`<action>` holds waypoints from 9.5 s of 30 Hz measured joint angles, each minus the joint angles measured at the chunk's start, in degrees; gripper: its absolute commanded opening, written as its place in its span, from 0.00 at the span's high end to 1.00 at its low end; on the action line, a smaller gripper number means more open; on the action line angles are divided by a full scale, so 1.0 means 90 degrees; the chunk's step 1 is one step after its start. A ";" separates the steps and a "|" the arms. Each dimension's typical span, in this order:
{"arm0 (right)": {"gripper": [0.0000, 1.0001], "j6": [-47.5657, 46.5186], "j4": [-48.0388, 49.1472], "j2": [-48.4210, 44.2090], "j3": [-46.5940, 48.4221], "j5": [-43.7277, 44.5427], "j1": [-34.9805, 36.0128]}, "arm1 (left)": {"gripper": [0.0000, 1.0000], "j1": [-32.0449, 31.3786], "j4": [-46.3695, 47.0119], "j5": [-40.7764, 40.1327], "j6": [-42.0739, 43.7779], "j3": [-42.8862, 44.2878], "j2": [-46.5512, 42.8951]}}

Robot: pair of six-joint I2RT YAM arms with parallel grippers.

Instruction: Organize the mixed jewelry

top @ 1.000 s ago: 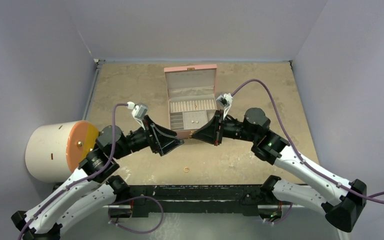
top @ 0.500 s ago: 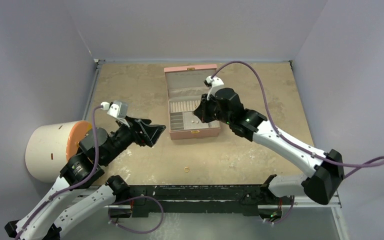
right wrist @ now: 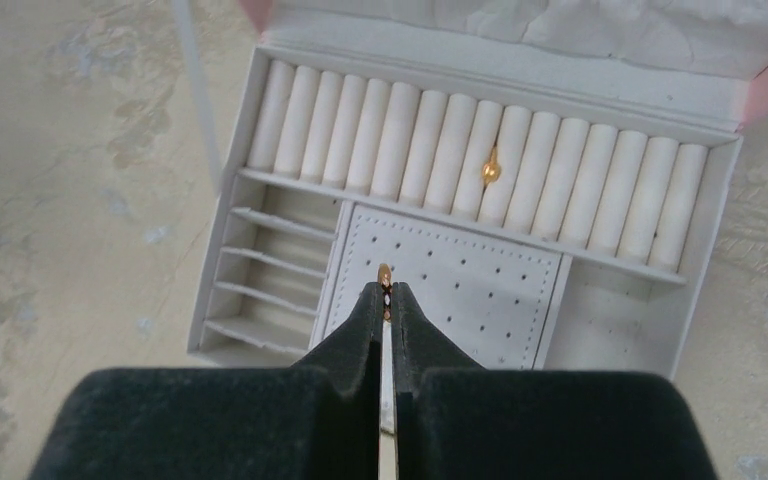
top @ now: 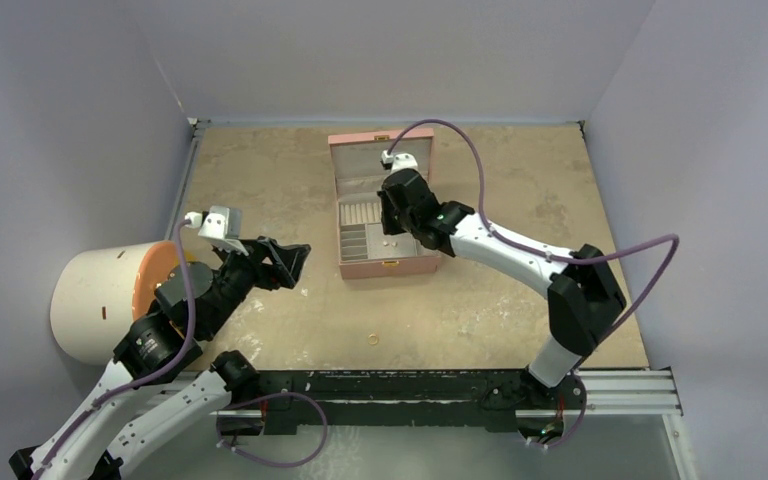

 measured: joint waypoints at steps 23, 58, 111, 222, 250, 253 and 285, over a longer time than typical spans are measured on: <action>1.00 0.0002 0.0272 0.1741 0.0976 0.1042 -0.0092 | 0.24 0.0000 -0.0148 -0.0219 0.0010 0.0000 -0.0053; 0.79 0.0313 0.0410 0.2339 0.1304 0.0984 -0.0231 | 0.24 0.0000 -0.0168 -0.0265 0.0012 0.0000 0.0049; 0.67 0.1656 0.0818 -0.1151 -0.3308 -0.1418 0.1987 | 0.24 0.0129 -0.0189 -0.0430 0.0010 0.0000 0.0335; 1.00 0.1069 0.0457 -0.3349 -0.2637 0.0984 0.2603 | 0.80 0.0131 0.4308 0.3995 -0.3449 -0.2550 0.2174; 0.67 0.1207 0.0459 -0.4245 -0.2997 0.0481 0.2603 | 1.00 0.0131 0.4622 0.4199 -0.3466 -0.2633 0.2076; 0.62 0.1124 0.0435 -0.4534 -0.3031 0.0311 0.2601 | 1.00 0.0131 0.4687 0.4279 -0.3456 -0.2713 0.1987; 0.54 0.1834 0.3296 -0.4894 -0.3798 -0.4745 0.0918 | 1.00 0.0124 0.5712 0.5967 -0.3172 -0.2710 0.0884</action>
